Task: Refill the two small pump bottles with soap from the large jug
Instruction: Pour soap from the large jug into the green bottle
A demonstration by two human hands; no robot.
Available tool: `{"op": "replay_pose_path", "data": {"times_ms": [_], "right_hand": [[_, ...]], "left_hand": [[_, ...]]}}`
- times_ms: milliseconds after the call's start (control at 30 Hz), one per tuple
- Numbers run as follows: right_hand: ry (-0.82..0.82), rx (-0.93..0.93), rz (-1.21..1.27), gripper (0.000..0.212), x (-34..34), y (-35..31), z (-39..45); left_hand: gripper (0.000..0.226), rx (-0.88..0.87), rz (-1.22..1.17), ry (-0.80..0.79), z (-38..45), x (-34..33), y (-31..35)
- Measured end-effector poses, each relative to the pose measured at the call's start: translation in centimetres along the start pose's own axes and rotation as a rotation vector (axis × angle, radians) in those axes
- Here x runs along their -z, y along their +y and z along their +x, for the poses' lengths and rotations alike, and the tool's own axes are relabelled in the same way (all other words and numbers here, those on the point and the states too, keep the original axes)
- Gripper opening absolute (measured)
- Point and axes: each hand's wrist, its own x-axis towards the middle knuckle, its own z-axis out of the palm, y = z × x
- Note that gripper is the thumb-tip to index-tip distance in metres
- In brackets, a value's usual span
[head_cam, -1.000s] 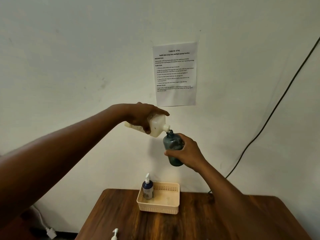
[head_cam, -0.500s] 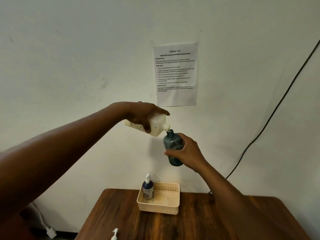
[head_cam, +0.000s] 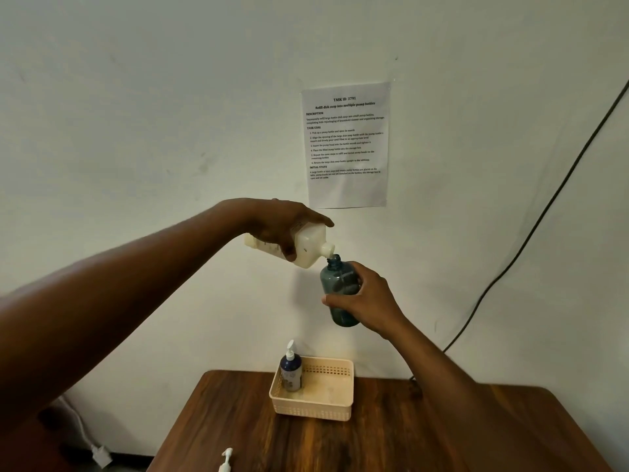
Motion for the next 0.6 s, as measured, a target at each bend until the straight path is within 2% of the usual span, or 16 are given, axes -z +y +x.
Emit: {"op": "replay_pose_path", "data": {"times_ms": [600], "right_hand": [[0.013, 0.001, -0.027, 0.066, 0.08, -0.16, -0.11]], "left_hand": [[0.097, 0.002, 0.014, -0.011, 0.08, 0.34, 0.33]]}}
